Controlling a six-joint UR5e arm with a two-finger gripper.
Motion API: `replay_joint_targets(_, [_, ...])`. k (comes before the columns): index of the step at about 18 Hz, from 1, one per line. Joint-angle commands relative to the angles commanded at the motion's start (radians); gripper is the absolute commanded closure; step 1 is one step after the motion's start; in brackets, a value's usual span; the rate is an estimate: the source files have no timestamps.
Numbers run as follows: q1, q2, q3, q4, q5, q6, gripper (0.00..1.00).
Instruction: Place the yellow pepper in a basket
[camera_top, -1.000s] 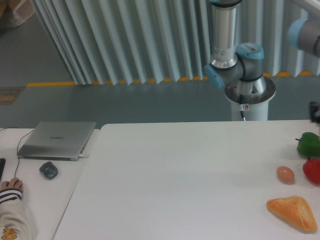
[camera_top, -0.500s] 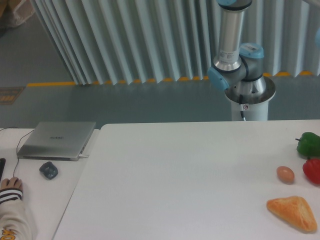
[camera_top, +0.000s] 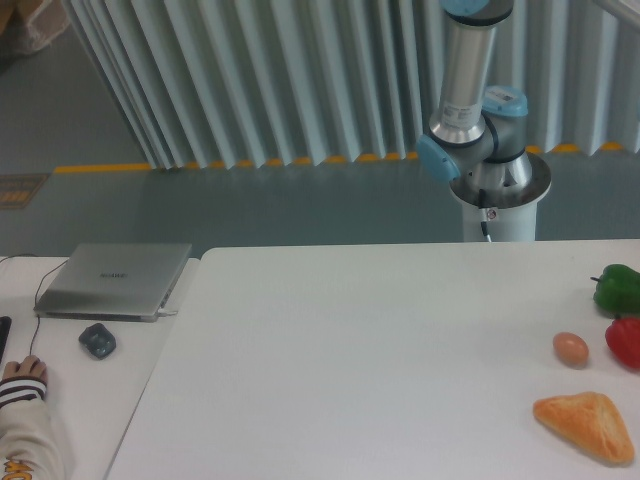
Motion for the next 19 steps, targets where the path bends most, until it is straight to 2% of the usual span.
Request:
replay_joint_targets(1, [-0.032, 0.008, 0.031, -0.058, -0.054, 0.018, 0.00])
replay_joint_targets(3, [-0.086, 0.038, 0.078, -0.089, -0.164, 0.028, 0.00])
replay_joint_targets(4, [-0.091, 0.043, 0.083, -0.101, -0.202, 0.078, 0.00])
replay_joint_targets(6, [-0.104, 0.055, 0.091, -0.130, -0.209, 0.278, 0.00])
replay_joint_targets(7, [-0.108, 0.063, 0.091, -0.172, -0.204, 0.417, 0.00])
replay_joint_targets(8, [-0.109, 0.063, 0.089, -0.181, -0.203, 0.464, 0.00])
replay_joint_targets(15, [-0.123, 0.040, 0.060, -0.180, -0.188, 0.483, 0.00])
replay_joint_targets(19, [-0.124, 0.037, 0.054, -0.178, -0.140, 0.483, 0.00])
